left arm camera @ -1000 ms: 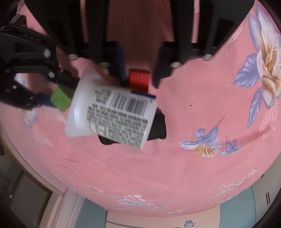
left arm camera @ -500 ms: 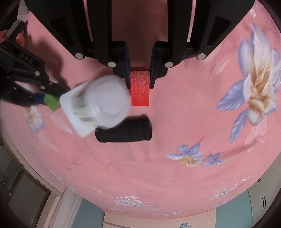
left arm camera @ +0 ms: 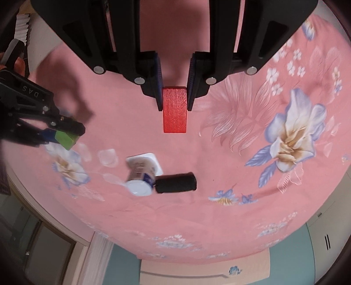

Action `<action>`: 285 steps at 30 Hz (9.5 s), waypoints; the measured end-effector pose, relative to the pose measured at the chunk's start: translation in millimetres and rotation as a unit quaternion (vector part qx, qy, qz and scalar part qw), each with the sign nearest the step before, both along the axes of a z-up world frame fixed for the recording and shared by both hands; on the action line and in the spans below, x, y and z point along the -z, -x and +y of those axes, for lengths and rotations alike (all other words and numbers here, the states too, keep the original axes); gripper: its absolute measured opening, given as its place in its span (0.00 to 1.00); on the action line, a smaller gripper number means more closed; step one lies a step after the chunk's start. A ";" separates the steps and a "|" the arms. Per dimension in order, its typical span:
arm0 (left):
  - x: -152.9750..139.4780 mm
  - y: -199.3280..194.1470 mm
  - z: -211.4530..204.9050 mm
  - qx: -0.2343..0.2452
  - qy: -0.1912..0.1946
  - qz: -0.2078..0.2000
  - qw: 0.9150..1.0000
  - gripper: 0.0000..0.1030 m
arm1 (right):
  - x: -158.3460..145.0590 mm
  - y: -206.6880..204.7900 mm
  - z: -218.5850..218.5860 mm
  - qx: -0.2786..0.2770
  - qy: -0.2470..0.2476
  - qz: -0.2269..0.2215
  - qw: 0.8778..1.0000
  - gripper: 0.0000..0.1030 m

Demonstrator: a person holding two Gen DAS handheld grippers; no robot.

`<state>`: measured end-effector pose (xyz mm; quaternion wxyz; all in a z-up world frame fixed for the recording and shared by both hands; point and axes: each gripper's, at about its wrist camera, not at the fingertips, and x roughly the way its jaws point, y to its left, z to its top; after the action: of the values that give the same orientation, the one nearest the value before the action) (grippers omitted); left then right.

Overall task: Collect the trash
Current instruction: 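Carry the red block and green cube with both tools over the bin, then open both tools to drop the red block and green cube into the bin, then move both tools back toward the foam tube and yogurt cup, then grasp the black foam tube with the left tool while the right tool grasps the yogurt cup, then carry the foam tube and yogurt cup with both tools over the bin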

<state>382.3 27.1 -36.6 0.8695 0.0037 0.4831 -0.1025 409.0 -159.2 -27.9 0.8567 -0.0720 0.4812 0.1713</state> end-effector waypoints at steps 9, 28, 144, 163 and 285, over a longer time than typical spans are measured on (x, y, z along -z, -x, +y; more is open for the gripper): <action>-64.1 67.9 -12.0 0.017 -0.013 -0.066 0.998 0.22 | -62.6 65.6 -5.7 -0.012 -0.004 -0.054 0.998 0.32; -118.5 193.0 -21.1 0.053 -0.034 -0.135 0.989 0.22 | -133.1 198.0 -0.5 -0.061 0.006 -0.128 0.990 0.32; 338.6 172.9 -35.3 0.037 0.008 0.398 0.916 0.33 | 342.2 202.4 30.2 -0.004 0.031 0.426 0.904 0.49; 183.2 205.4 -35.8 0.118 -0.061 0.217 0.967 0.38 | 195.9 229.1 21.9 -0.058 0.037 0.283 0.957 0.51; -99.5 10.4 -18.2 0.066 -0.084 -0.091 0.990 0.50 | -98.2 11.4 0.2 -0.011 -0.036 -0.072 0.997 0.51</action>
<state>371.9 8.9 62.9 0.8980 0.1179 0.4071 -0.1182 397.5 -159.0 70.3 0.8892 -0.0586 0.4107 0.1928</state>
